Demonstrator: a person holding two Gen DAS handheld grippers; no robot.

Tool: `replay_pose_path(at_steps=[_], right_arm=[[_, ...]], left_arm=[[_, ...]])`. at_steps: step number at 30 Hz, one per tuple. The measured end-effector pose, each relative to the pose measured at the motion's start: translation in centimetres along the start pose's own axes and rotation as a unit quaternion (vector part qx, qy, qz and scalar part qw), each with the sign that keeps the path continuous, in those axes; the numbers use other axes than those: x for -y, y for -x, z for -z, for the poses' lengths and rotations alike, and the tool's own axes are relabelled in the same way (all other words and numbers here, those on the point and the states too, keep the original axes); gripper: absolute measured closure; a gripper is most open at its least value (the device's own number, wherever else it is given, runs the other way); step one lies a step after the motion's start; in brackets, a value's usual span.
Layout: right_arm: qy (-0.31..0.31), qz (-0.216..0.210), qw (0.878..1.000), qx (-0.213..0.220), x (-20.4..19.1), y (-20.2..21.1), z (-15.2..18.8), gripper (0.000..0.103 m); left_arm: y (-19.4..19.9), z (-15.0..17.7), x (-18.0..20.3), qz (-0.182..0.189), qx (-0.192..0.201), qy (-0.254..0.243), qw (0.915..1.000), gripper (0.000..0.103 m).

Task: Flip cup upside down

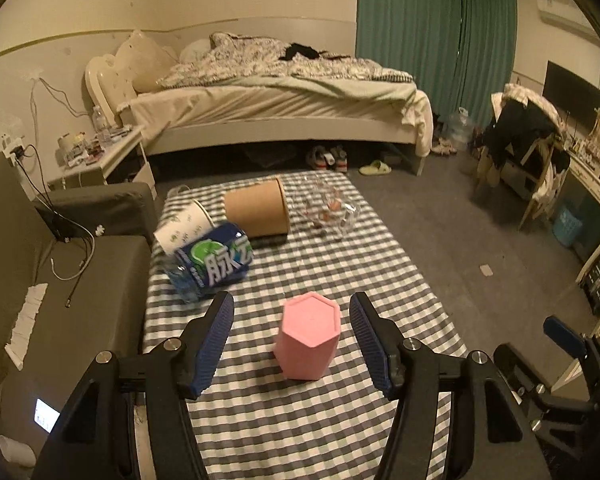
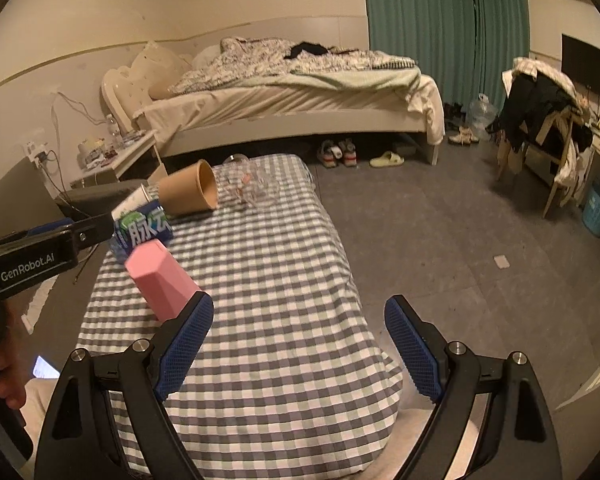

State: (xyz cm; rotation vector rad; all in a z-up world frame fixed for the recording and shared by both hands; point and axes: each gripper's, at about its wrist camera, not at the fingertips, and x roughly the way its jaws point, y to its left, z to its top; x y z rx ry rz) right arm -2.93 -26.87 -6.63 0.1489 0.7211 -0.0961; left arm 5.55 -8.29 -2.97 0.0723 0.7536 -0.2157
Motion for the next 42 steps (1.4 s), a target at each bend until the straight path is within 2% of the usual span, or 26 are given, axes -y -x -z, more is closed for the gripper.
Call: replay_pose_path(at_steps=[6,10,15,22,30,31,33,34,37,39,42], right_arm=[[0.014,-0.019,0.999,0.034,-0.9,2.7,-1.7,0.015],[0.032,-0.047,0.997,0.051,-1.7,4.0,-3.0,0.015],[0.055,-0.062,0.995,0.062,-3.0,4.5,-3.5,0.015],[0.077,-0.082,0.993,0.046,-4.9,2.7,-2.3,0.015],[0.102,-0.08,0.991,0.022,-6.8,0.0,-0.5,0.015],[0.101,-0.08,0.991,0.02,-6.8,-0.2,-0.4,0.015],[0.096,-0.083,0.992,0.016,-6.7,-0.4,-0.3,0.015],[0.095,-0.083,0.992,0.014,-6.6,-0.6,-0.3,0.015],[0.093,-0.077,0.993,0.013,-6.6,-0.8,-0.3,0.015],[0.093,-0.075,0.993,0.012,-6.6,-0.9,-0.3,0.013],[0.095,-0.07,0.993,0.015,-6.8,-0.9,-0.2,0.009]], left_arm=[[3.3,0.5,-1.3,-0.013,0.024,0.003,0.9996,0.04],[5.1,1.2,-2.3,-0.02,0.036,0.017,0.999,0.04],[5.8,2.8,-3.1,-0.037,0.042,0.035,0.9978,0.04],[5.3,5.0,-3.6,-0.055,0.053,0.033,0.9966,0.04],[4.2,6.6,-4.2,-0.065,0.046,0.043,0.9959,0.04],[4.1,6.7,-4.2,-0.064,0.045,0.043,0.996,0.039],[4.1,6.8,-4.3,-0.063,0.045,0.047,0.9959,0.027],[4.1,6.9,-4.4,-0.066,0.047,0.05,0.9955,0.024],[4.1,6.8,-4.7,-0.068,0.048,0.056,0.995,0.022],[3.9,6.7,-4.8,-0.067,0.044,0.058,0.9951,0.014],[4.0,6.8,-5.0,-0.069,0.048,0.066,0.9943,0.01]])
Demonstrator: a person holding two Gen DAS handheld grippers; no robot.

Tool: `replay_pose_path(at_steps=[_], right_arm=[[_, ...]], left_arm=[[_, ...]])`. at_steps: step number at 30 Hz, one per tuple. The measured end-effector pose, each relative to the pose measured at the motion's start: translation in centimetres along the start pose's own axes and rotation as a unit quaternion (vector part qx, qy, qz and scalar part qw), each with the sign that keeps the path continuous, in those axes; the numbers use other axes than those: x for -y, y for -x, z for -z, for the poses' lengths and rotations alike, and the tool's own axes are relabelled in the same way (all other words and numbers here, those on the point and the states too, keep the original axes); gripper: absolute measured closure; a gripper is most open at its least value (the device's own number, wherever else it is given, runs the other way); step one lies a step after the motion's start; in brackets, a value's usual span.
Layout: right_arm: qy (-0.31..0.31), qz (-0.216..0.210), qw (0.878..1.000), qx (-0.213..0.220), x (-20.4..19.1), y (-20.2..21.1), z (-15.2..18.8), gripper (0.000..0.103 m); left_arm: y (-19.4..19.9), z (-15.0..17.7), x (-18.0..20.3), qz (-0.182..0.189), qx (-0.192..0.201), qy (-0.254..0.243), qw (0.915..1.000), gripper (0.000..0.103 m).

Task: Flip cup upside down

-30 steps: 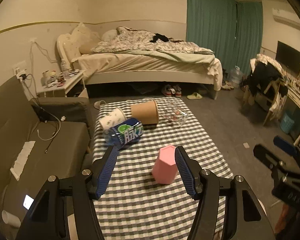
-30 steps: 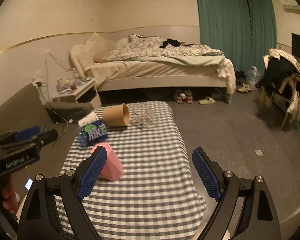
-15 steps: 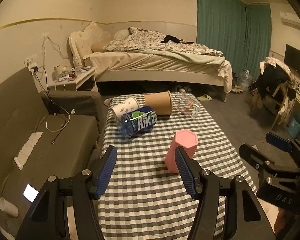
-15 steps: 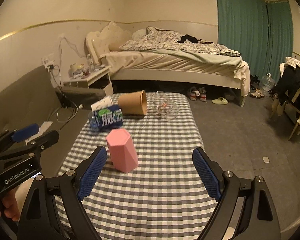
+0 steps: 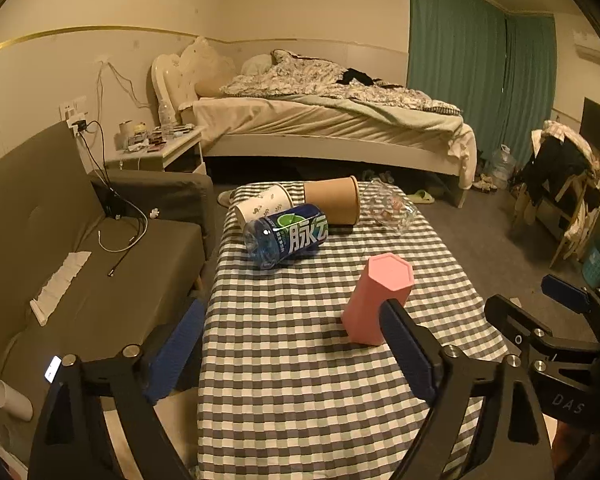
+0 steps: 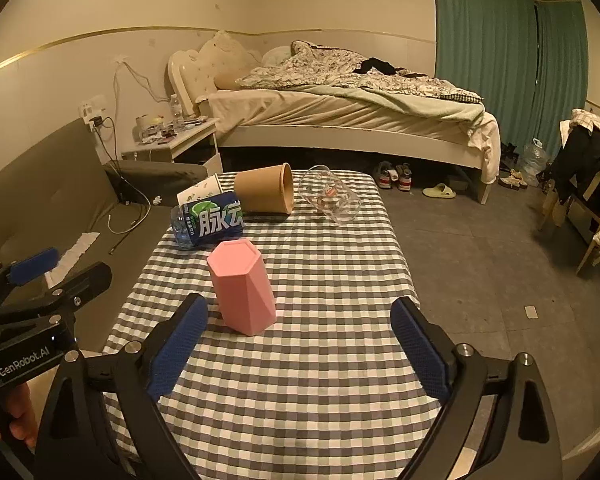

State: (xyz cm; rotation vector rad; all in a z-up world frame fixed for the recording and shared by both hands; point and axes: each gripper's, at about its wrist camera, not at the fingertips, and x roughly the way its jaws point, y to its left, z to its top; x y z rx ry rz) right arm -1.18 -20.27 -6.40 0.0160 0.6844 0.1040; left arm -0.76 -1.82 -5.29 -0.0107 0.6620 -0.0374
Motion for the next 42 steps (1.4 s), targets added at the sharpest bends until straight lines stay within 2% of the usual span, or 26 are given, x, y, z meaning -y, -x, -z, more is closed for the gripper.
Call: replay_pose_path(at_steps=[3,7,42], right_arm=[[0.002,0.009,1.0,0.003,-0.1,0.0,-0.1,0.005],[-0.002,0.012,1.0,0.006,0.1,0.0,-0.2,0.0],[-0.008,0.022,1.0,0.005,0.3,0.5,-0.1,0.0]], left_arm=[[0.0,0.0,-0.1,-0.006,-0.002,-0.001,1.0,0.005],[0.0,0.1,-0.2,-0.013,-0.003,-0.001,0.9999,0.004],[-0.1,-0.2,-1.2,-0.024,-0.008,0.012,0.9996,0.004]])
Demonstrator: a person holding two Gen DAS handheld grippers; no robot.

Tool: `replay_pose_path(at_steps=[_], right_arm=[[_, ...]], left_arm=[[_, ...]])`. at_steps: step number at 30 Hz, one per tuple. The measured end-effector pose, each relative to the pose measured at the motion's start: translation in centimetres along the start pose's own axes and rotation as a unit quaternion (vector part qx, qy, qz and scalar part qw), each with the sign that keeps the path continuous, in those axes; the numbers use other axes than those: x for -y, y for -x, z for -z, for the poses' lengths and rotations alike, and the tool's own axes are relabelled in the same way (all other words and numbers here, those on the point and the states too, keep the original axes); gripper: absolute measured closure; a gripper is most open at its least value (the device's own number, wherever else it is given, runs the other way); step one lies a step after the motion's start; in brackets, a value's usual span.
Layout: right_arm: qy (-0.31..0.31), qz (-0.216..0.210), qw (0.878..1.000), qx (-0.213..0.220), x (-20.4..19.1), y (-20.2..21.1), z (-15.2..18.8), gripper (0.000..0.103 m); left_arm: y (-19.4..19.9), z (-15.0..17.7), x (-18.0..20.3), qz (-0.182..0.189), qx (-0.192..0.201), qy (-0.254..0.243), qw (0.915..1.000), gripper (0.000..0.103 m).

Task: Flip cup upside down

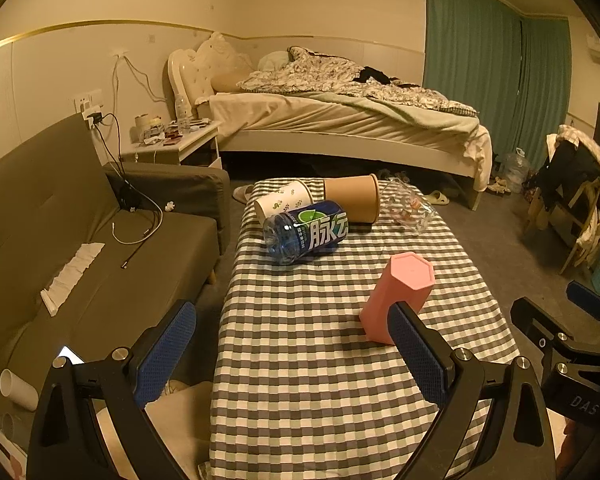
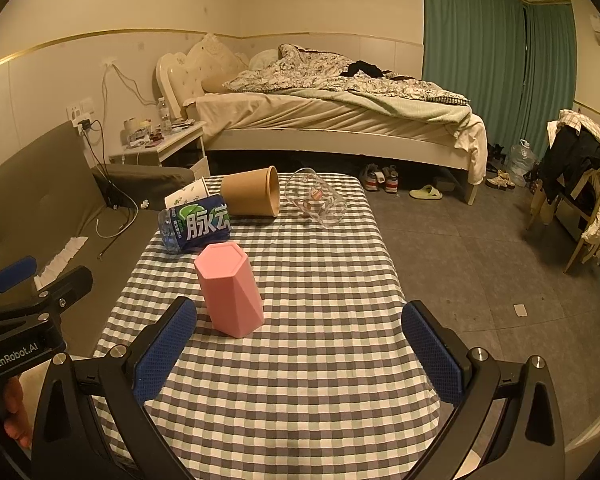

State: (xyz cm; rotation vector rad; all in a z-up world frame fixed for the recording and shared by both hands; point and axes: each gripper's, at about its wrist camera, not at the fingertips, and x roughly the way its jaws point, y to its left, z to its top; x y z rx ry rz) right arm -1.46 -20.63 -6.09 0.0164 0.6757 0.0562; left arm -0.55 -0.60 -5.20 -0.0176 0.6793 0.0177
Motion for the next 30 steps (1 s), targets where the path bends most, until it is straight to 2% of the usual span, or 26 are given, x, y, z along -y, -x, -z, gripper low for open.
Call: replay_pose_path(at_steps=[30], right_arm=[[0.0,0.001,1.0,-0.001,-0.05,0.02,0.12,0.0]], left_arm=[[-0.01,0.16,-0.15,-0.001,-0.002,-0.001,1.0,0.004]])
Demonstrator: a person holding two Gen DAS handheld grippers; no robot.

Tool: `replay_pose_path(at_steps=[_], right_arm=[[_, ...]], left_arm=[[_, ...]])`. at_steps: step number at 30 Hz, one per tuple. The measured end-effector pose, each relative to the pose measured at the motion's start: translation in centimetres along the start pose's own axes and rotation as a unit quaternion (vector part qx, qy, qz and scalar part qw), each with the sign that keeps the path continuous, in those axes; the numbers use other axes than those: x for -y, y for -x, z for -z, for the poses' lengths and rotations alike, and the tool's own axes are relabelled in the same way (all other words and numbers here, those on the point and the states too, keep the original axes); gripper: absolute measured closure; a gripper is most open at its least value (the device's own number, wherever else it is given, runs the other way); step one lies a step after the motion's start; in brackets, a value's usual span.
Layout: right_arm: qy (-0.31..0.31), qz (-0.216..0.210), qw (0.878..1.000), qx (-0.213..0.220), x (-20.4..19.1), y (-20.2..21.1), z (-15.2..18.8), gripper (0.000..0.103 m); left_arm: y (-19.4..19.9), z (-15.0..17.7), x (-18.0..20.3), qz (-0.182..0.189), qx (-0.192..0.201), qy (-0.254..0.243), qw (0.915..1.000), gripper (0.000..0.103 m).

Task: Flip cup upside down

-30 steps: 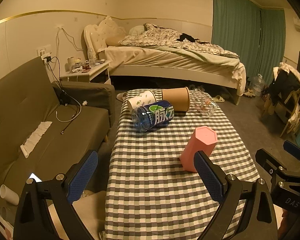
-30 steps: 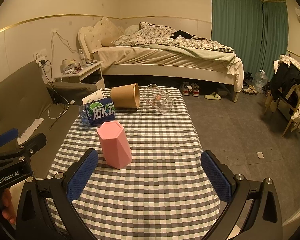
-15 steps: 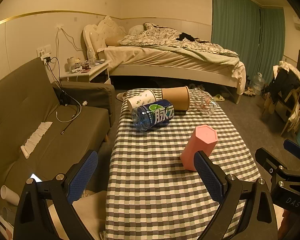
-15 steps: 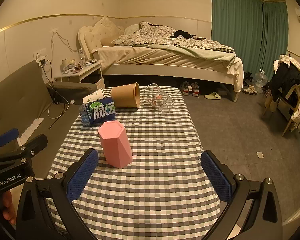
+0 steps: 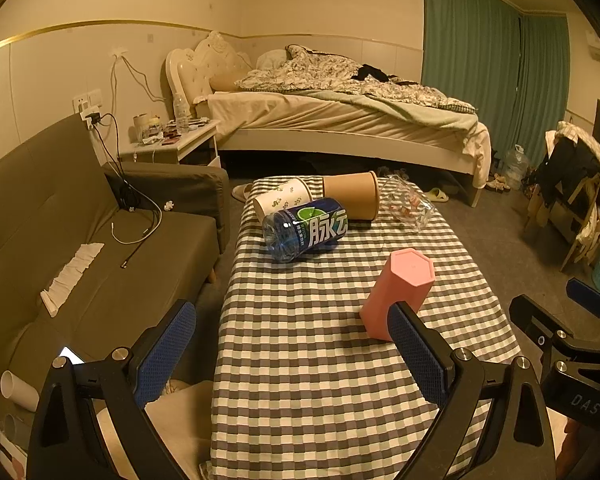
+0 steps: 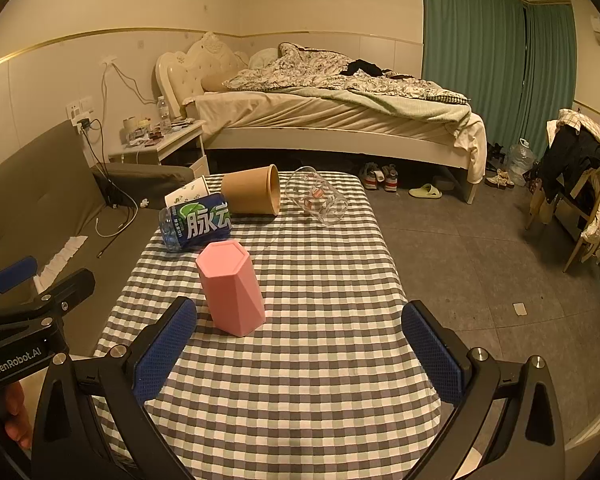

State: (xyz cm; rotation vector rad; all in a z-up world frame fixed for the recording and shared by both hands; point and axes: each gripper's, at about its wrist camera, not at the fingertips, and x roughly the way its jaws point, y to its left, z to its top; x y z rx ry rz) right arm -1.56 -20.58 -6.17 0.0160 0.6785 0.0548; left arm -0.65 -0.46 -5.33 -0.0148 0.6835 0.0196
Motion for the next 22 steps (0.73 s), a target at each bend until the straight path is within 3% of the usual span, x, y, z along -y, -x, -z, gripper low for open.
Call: replay_pose_path(at_steps=[22], right_arm=[[0.008,0.001,1.0,-0.007,-0.63,-0.49,0.11,0.0]], left_arm=[[-0.13,0.1,0.23,0.004,0.003,-0.006,1.0,0.004]])
